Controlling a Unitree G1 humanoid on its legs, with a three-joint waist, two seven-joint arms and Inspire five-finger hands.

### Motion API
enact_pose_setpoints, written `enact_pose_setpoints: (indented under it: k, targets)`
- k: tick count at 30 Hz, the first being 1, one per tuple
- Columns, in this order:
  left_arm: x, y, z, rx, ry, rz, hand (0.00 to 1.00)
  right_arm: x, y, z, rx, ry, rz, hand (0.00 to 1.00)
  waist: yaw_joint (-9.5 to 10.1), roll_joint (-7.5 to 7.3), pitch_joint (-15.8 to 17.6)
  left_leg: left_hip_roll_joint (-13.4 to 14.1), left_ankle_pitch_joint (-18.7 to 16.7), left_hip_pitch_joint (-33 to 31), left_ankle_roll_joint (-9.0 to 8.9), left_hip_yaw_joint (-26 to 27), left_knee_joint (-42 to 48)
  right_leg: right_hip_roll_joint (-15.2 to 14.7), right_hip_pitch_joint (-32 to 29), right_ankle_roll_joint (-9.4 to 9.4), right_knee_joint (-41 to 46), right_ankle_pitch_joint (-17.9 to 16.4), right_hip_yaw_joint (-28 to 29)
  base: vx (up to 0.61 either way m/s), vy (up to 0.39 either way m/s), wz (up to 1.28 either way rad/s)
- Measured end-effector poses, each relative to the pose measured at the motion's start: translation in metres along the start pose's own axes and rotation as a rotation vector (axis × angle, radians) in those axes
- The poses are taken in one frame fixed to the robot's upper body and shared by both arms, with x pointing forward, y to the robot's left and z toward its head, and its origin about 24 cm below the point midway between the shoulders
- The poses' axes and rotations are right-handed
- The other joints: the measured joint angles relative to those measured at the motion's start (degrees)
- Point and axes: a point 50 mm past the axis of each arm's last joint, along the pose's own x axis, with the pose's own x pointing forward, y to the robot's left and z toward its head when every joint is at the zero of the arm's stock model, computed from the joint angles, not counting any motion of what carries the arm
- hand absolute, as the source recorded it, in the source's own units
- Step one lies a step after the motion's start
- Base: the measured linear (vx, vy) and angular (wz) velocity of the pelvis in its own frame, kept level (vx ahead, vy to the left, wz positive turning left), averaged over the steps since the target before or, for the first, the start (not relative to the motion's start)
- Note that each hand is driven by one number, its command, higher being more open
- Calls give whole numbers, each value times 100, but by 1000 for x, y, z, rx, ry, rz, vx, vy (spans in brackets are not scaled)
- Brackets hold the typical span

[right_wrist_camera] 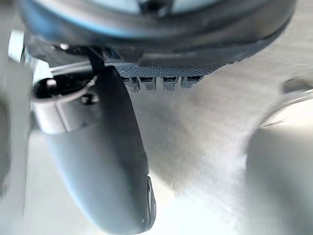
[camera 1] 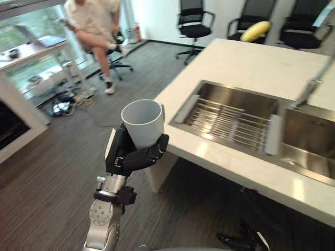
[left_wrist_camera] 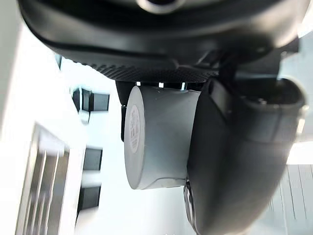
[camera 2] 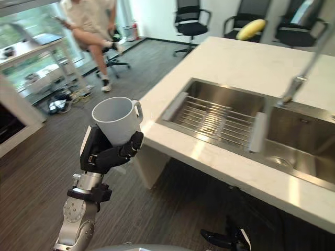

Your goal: Walk over to the sink, pick up the cup, carry it to the dishwasher, place the cup inside the dishwasher, then close the dishwasher door

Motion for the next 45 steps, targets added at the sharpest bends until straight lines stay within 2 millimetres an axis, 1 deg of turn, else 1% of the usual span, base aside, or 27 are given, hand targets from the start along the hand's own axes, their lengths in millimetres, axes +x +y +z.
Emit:
enact_pose_setpoints:
  k: [1, 2, 3, 4, 5, 6, 7, 8, 9, 10, 11, 12, 13, 14, 19, 23, 26, 27, 29, 33, 36, 37, 38, 39, 40, 42, 45]
  targets:
    - [-1, -1, -1, -9, 3, 7, 0, 2, 1, 3, 3, -10, 6, 100, -2, -56, 37, -77, -35, 16, 26, -93, 24, -159, -44, -16, 333, 16, 35, 27, 123, 80]
    - [-2, -3, -2, -18, 8, 8, 0, 5, 3, 8, 1, -24, 21, 100, 6, -66, 48, -194, -126, 75, 75, -276, 91, -474, -181, -176, 1079, 135, 228, 54, 140, 84]
    - [-4, -4, -2, -22, 10, 6, 0, 8, 6, 12, -11, -33, 39, 100, 12, -67, 52, -309, -197, 194, 126, -475, 108, -725, -429, -622, 1841, 480, 630, 91, 161, 82]
    - [-5, -5, 0, -22, 6, 6, 0, 9, 8, 13, -16, -35, 50, 100, -7, -63, 65, -353, -218, 262, 159, -611, 100, -775, -594, -813, 2196, 773, 950, 134, 127, 97]
    - [-3, -6, 4, -26, -14, -2, 0, 10, 14, 13, -14, -34, 69, 100, -78, 56, 101, -356, -258, 340, 208, -917, 121, -561, -907, -628, 2843, 504, 1633, 123, 89, 90]
    - [-3, -6, 5, -27, -25, -3, 0, 10, 18, 11, -13, -29, 81, 100, -110, 42, 128, -348, -265, 374, 197, -1058, 113, -350, -1016, -522, 2998, 243, 1887, 115, 52, 126]
    - [-3, -6, 7, -28, -38, -1, 0, 11, 25, 10, -21, -27, 107, 100, -163, 30, 165, -345, -266, 406, 173, -1321, 77, 119, -1160, -359, 2966, -184, 2242, 111, 28, 120]
    - [-3, -6, 7, -31, -46, 2, 0, 10, 31, 7, -31, -16, 132, 100, -158, 26, 181, -357, -267, 429, 155, -1552, 55, 595, -1248, -256, 2455, -500, 2463, 121, 14, 115]
    - [-3, -6, 7, -32, -45, 6, 0, 9, 34, 6, -34, -12, 142, 100, -155, 25, 177, -371, -260, 429, 152, -1676, 41, 820, -1269, -246, 2038, -617, 2574, 149, -21, 104]
    - [-1, -7, 4, -38, -41, 12, 0, 8, 37, 4, -38, -7, 156, 100, -164, 29, 170, -403, -245, 400, 142, -1907, 25, 1249, -1300, -234, 1164, -742, 2928, 160, -65, 109]
    - [1, -9, 0, -48, -29, 15, 0, 6, 38, 3, -43, -7, 164, 100, -195, -12, 123, -452, -240, 301, 114, -2170, 70, 1623, -1310, -241, 339, -739, 3386, 161, -90, 121]
    - [2, -11, -2, -51, -24, 11, 0, 6, 38, 3, -44, -11, 166, 100, -225, -35, 105, -499, -246, 227, 101, -2319, 125, 1717, -1309, -295, 1, -655, 3524, 161, -142, 145]
    - [4, -13, -8, -55, 1, 8, 0, 4, 36, 2, -46, -10, 160, 100, -296, 8, 86, -540, -253, 157, 75, -2597, 192, 1757, -1188, -361, -177, -310, 3414, 204, -143, 113]
    - [0, -17, -13, -71, 31, 20, 0, 5, 35, 4, -50, -13, 157, 100, -233, 89, 36, -475, -221, 145, -59, -2623, 180, 1813, -1058, -397, -384, -265, 3290, 211, -132, 89]
    - [-8, -20, -17, -84, 63, 18, 0, 11, 46, 21, -79, -73, 205, 100, -131, 88, -22, -283, -126, 209, -349, -2481, 2, 1961, -479, -494, -1052, -204, 2809, 167, -116, 50]
    - [-14, -16, -22, -79, 95, 2, 0, 16, 51, 27, -87, -66, 222, 100, -51, 97, -57, -256, -77, 370, -365, -2368, -245, 1996, -159, -496, -1293, -203, 2566, 80, -28, 45]
    - [-18, -16, -24, -92, 123, -21, 0, 15, 56, 22, -89, -40, 235, 100, -63, 23, -86, -290, 133, 341, -471, -1779, -339, 1855, 30, -507, -1298, -196, 2259, -4, 52, 78]
    - [-19, -18, -25, -98, 125, -47, 0, 11, 57, 14, -76, -13, 226, 100, -100, -19, -115, -194, 90, 315, -386, -1130, -398, 1808, 105, -512, -1299, -192, 2093, -41, 91, 113]
    - [-18, -21, -25, -109, 116, -84, 0, 7, 54, 4, -69, 29, 200, 100, -160, 44, -167, 89, 15, 269, -81, -67, -253, 1835, 250, -512, -1239, -212, 1871, -52, 94, 107]
    - [-19, -23, -25, -157, 111, -104, 0, 3, 58, -4, -53, 61, 201, 100, -168, -41, -249, -276, 348, 379, -40, -273, -741, 1599, 233, -542, -944, -264, 1603, -41, 88, 79]
    - [-23, -25, -29, -173, 134, -91, 0, 3, 59, -5, -51, 63, 206, 100, -158, -97, -247, -562, 454, 547, 15, -334, -1142, 1281, -56, -574, -32, -509, 1714, -66, 67, 42]
    - [-25, -27, -33, -178, 154, -89, 0, 3, 59, -4, -50, 61, 211, 100, -172, -136, -221, -662, 454, 692, 43, -431, -1344, 1107, -282, -598, 691, -523, 1830, -69, 64, 29]
    - [-25, -27, -34, -163, 166, -98, 0, 4, 61, -2, -55, 52, 226, 100, -178, -205, -169, -778, 451, 854, 75, -515, -1454, 897, -622, -708, 1578, -465, 2101, -79, 84, 38]
    - [-26, -28, -34, -156, 171, -102, 0, 5, 62, 0, -57, 46, 239, 100, -223, -202, -137, -812, 443, 904, 157, -615, -1439, 878, -921, -871, 2153, -422, 2431, -42, 67, 36]
    - [-26, -27, -34, -151, 178, -107, 0, 5, 63, 1, -58, 43, 246, 100, -265, -221, -136, -815, 438, 916, 169, -706, -1414, 941, -1040, -846, 2330, -496, 2628, 16, 34, 71]
    - [-26, -26, -34, -130, 182, -122, 0, 5, 66, 5, -66, 23, 255, 100, -384, -208, -136, -759, 436, 877, 170, -1039, -1331, 1323, -1335, -678, 2238, -817, 3184, 51, 12, 80]
    - [-24, -22, -33, -114, 180, -126, 0, 6, 67, 8, -77, 12, 261, 100, -398, -242, -56, -755, 436, 782, 169, -1468, -1227, 1817, -1473, -549, 998, -901, 3844, 75, 0, 81]
